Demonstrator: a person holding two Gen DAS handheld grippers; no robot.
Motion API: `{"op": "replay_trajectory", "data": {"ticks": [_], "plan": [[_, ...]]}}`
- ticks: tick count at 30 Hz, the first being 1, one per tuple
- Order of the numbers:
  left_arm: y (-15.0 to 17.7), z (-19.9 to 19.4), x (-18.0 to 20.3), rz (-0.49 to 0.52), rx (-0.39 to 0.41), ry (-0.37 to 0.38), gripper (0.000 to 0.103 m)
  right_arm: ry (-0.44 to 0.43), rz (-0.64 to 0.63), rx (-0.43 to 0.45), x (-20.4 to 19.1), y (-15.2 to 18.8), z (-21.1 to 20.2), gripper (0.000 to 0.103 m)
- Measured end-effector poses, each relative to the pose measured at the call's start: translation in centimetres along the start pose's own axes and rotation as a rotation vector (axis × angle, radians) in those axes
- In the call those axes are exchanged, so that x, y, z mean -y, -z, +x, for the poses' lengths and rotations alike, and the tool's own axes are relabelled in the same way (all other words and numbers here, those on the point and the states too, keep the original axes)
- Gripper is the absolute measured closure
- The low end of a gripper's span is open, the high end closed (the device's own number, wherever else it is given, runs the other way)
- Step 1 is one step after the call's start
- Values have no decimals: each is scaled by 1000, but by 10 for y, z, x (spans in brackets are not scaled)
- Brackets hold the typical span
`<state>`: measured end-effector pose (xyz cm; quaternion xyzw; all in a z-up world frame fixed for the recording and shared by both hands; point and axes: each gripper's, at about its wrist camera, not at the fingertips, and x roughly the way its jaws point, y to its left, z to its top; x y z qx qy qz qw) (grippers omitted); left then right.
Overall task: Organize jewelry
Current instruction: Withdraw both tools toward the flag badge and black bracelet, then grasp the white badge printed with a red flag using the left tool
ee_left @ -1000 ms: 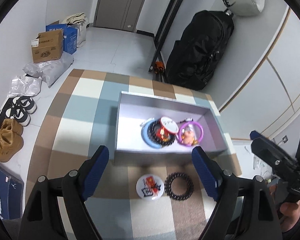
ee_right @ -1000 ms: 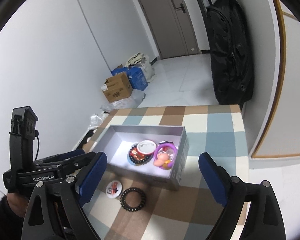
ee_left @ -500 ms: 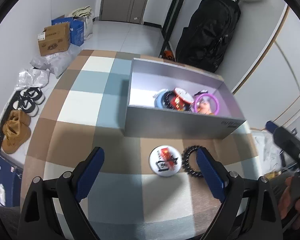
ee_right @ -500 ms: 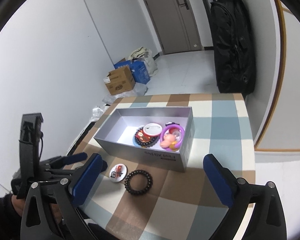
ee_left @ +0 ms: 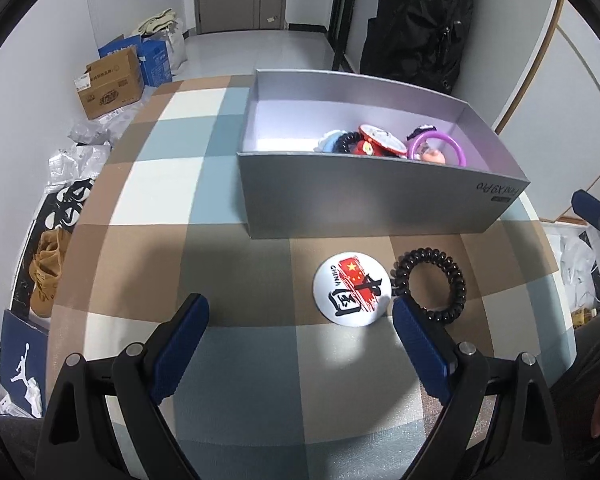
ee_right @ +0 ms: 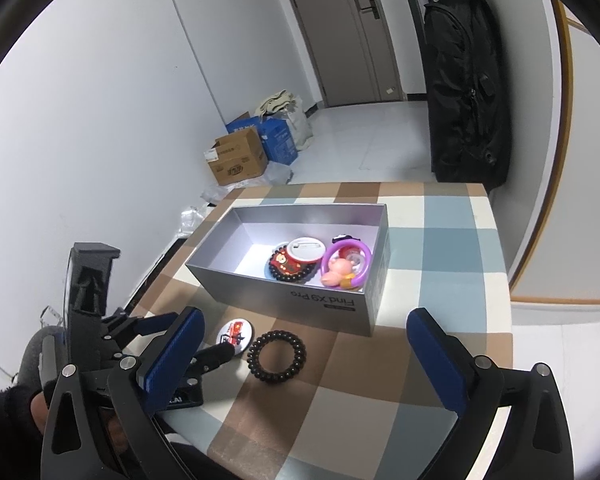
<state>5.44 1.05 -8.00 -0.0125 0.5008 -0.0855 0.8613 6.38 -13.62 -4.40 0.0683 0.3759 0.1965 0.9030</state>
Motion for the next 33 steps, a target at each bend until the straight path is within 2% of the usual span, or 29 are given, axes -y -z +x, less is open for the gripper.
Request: {"op": "replay_trajectory", "data": {"ticks": [14, 20, 26, 29, 33], "plan": [[-1, 2, 10, 39, 6, 1, 14, -2, 43, 6, 9, -2, -2, 1], [-4, 5, 12, 69, 25, -9, 27, 0, 62, 5, 14, -2, -2, 1], [-4, 4, 18, 101, 31, 13, 45, 0, 84, 4, 17, -2, -2, 1], [-6, 1, 17, 82, 27, 58, 64, 0, 78, -2, 15, -2, -1, 1], [-9, 0, 8, 25, 14, 120, 66, -33, 69, -5, 12, -1, -1, 1]]}}
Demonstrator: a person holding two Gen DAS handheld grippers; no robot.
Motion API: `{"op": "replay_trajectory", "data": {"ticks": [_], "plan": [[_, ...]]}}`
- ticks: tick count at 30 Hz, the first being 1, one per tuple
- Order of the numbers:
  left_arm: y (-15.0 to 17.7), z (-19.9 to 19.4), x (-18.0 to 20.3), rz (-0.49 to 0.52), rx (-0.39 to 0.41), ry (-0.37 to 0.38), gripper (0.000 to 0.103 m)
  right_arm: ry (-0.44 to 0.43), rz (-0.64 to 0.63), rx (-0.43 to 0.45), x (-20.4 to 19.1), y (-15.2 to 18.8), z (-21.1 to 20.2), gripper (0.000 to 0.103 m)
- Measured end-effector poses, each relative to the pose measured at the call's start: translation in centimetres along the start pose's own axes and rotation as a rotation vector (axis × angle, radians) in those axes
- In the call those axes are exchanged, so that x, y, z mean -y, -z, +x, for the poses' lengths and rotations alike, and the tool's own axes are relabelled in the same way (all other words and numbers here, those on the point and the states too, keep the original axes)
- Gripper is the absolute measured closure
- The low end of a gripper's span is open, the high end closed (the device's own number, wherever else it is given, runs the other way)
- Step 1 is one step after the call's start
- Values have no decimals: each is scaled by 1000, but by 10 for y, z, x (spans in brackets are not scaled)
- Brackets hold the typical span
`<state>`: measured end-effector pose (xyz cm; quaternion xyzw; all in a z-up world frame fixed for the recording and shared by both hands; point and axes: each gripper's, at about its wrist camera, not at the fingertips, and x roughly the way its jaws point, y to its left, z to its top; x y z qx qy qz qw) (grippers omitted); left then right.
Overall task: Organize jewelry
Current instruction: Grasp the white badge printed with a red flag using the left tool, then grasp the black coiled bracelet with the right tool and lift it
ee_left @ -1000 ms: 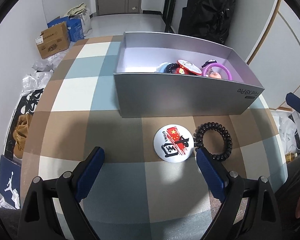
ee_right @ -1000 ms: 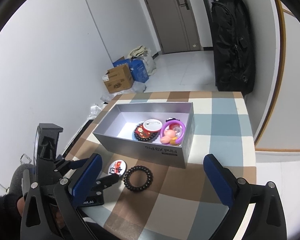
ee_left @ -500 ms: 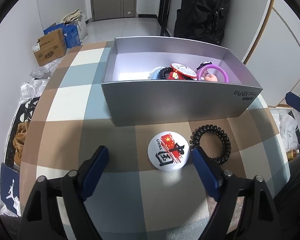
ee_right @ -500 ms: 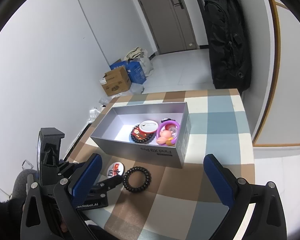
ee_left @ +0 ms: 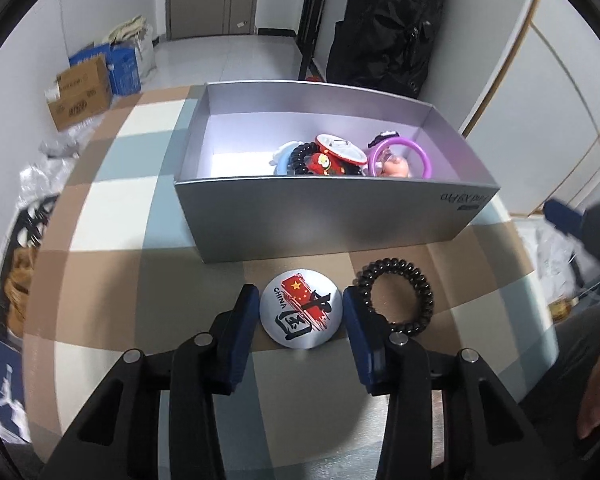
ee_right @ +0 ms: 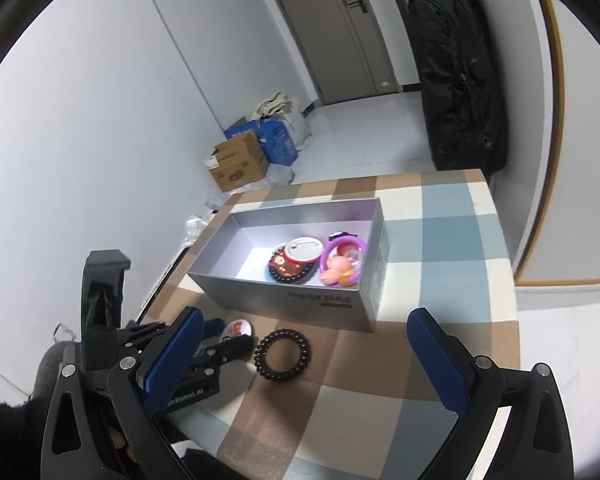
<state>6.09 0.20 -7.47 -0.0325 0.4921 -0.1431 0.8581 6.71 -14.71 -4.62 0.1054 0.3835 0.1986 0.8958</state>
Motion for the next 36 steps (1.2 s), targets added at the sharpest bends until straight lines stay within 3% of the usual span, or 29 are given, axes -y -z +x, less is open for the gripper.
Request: {"op": "replay_trajectory", "data": {"ticks": [6, 22, 33, 36], "plan": [[-2, -4, -1, -43, -6, 54, 66, 4, -9, -22, -3, 3, 6, 1], [-12, -32, -17, -121, 94, 130, 66, 31, -63, -157, -19, 17, 46, 2], [-12, -42, -38, -186, 124, 163, 66, 104, -204, -216, -43, 30, 72, 18], [-12, -43, -40, -194, 125, 170, 66, 123, -257, -223, -52, 34, 78, 27]]}}
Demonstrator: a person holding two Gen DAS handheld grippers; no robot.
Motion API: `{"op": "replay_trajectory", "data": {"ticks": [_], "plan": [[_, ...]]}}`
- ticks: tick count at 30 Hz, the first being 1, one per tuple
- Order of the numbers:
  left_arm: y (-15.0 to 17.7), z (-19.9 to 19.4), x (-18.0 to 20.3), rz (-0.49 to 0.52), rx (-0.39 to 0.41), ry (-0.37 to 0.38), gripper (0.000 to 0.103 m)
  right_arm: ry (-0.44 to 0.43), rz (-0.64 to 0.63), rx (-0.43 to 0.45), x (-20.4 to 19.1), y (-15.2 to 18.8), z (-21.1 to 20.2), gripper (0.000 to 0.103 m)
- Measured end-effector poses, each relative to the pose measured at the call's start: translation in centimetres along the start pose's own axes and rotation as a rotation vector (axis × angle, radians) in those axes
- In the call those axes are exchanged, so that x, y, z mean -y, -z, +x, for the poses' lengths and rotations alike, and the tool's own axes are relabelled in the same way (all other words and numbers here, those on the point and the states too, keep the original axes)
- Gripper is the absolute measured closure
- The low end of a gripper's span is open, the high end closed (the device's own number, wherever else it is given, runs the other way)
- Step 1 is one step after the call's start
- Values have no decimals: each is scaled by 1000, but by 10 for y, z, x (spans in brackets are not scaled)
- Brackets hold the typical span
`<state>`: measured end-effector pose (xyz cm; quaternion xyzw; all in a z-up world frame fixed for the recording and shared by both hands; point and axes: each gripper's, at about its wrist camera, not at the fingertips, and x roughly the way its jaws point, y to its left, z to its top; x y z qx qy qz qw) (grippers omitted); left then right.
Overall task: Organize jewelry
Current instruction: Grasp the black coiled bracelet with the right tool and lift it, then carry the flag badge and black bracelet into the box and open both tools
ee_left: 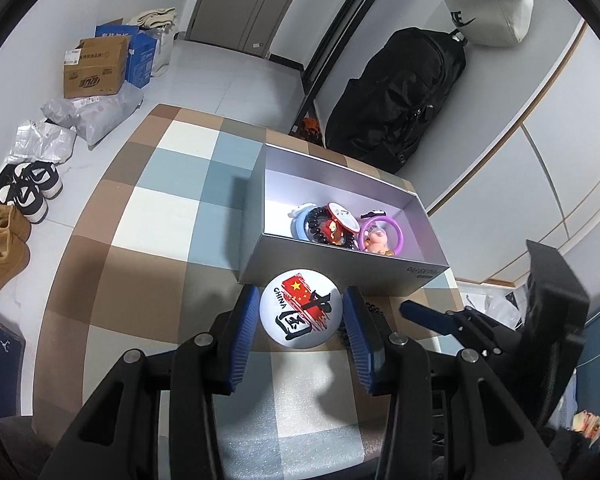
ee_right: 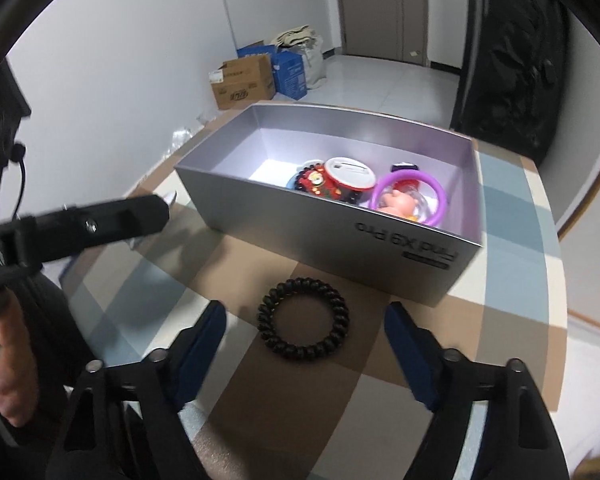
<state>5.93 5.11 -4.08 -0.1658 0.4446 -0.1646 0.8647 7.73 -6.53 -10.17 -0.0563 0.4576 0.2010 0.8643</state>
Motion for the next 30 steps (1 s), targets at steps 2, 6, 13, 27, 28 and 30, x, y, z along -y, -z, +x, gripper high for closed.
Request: {"op": "replay_trajectory", "data": {"ticks": [2, 6, 13, 27, 28, 30], "plan": [[0, -1, -1, -2, 2, 2, 66, 9, -28, -8, -5, 1, 4, 31], [-1, -1, -2, -3, 2, 6, 66, 60, -96, -43, -15, 5, 15, 45], [0, 1, 0, 5, -4, 1, 66, 52, -88, -36, -13, 2, 15, 58], [-12, -12, 0, -15, 97, 10, 66, -41, -22, 75, -12, -2, -14, 62], [-14, -11, 0, -16, 98, 12, 66, -51, -20, 93, -13, -4, -18, 62], [-18, -10, 0, -19, 99, 18, 66, -76, -17, 135, -14, -6, -28, 62]]}}
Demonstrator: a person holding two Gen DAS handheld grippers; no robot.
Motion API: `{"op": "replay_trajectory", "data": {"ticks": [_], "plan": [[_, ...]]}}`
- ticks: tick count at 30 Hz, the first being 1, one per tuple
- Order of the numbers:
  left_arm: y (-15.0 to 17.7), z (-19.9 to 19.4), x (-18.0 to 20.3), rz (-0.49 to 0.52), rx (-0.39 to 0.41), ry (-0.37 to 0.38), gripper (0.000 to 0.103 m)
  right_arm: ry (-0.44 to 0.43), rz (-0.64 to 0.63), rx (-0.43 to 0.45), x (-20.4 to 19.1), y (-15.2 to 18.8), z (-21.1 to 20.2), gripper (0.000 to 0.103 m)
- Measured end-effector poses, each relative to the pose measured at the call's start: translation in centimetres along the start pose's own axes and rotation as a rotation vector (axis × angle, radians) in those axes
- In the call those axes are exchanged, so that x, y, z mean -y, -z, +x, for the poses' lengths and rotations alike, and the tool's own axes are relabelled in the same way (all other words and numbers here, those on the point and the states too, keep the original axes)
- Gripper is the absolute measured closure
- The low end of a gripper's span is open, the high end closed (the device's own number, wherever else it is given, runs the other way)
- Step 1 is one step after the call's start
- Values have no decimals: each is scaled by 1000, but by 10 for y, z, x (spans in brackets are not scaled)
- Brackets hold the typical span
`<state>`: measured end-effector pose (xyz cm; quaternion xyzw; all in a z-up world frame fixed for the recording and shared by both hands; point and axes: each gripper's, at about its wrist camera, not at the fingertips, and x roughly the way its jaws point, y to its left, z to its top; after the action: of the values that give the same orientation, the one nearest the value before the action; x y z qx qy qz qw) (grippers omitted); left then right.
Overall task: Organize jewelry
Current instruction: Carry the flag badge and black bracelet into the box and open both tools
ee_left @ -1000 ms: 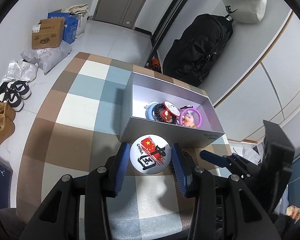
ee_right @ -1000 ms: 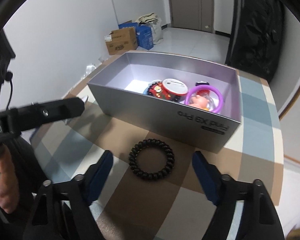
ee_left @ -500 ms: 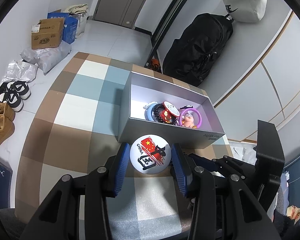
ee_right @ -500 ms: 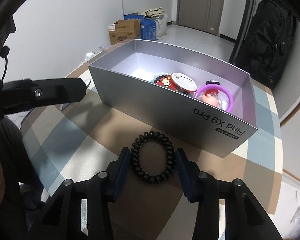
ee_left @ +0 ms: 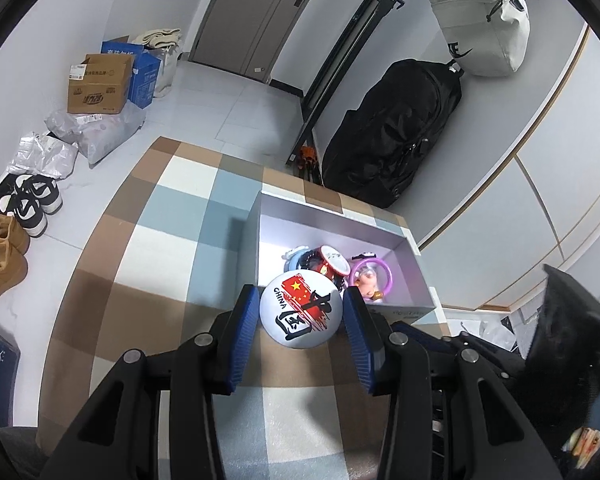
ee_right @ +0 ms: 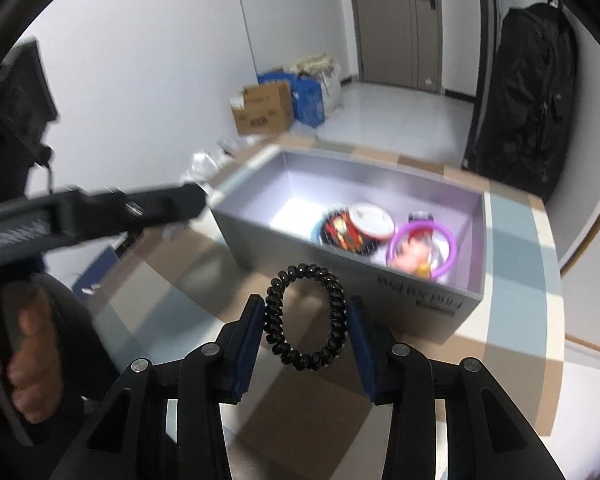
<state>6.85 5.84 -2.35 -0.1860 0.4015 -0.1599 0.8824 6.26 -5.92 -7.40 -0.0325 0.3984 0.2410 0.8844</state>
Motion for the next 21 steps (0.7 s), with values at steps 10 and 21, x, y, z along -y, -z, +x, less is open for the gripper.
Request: {"op": "replay_trajectory", "data": {"ticks": [10, 21], "plan": [[-15, 15, 21, 62, -50, 4, 66, -5, 57, 132, 20, -22, -31, 62], [-38, 44, 42, 105, -84, 13, 66, -29, 142, 102, 60, -51, -26, 62]]}}
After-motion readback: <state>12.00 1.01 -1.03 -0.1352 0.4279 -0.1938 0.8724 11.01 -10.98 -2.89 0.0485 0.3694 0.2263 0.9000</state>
